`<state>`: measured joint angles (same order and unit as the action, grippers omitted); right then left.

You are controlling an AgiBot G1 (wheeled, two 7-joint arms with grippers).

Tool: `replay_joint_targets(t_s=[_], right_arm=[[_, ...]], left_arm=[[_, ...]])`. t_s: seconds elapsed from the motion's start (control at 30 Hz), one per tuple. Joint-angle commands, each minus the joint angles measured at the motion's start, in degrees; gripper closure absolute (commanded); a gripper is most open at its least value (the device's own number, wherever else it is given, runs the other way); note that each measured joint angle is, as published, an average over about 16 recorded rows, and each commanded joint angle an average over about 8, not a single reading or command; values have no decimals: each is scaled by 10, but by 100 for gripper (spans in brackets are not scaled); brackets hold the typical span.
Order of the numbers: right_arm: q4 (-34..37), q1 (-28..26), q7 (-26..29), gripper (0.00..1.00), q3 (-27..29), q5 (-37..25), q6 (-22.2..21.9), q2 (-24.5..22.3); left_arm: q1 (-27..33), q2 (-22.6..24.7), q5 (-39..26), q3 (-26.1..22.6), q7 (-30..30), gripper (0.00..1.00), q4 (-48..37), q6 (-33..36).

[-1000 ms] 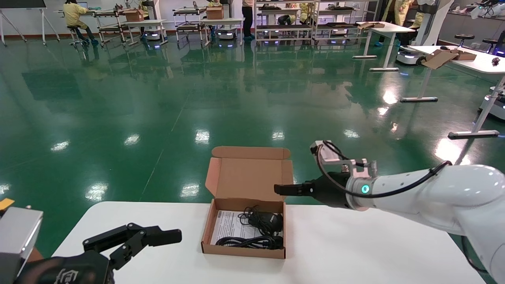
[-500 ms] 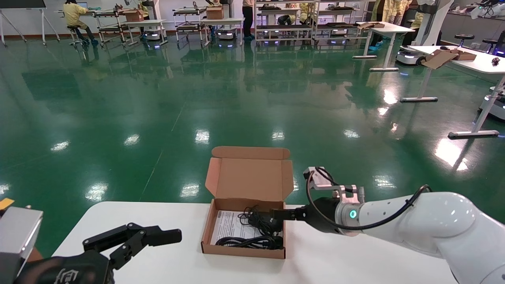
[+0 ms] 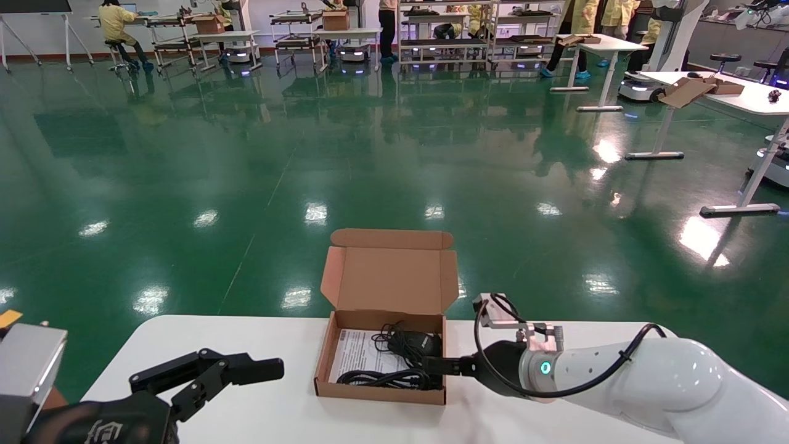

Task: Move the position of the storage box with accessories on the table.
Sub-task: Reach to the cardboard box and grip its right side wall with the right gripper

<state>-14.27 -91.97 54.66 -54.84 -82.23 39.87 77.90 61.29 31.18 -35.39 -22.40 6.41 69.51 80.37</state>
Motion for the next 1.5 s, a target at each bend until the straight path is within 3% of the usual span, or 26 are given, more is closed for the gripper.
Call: replay_joint_targets(t_s=[0.03,0.27,0.33,0.5,0.57,1.5], right_arm=[[-1,4,4,0,-4,3,-3,0],[-1,13,8,4,-16,11,-16,-1],[-1,16,8,22,-19,15,-20,-1],[-1,20,6,84,-23,24,-29,-1],[-1,22,5,98,-25,28,-32,-1],[-7,35,-10,100,-57,77,-55,-1]], left_arm=[[0,0,0,0,0,0,0,0],[0,0,0,0,0,0,0,0],[0,0,0,0,0,0,0,0],[0,0,0,0,0,0,0,0],[0,0,0,0,0,0,0,0],[0,0,0,0,0,0,0,0]])
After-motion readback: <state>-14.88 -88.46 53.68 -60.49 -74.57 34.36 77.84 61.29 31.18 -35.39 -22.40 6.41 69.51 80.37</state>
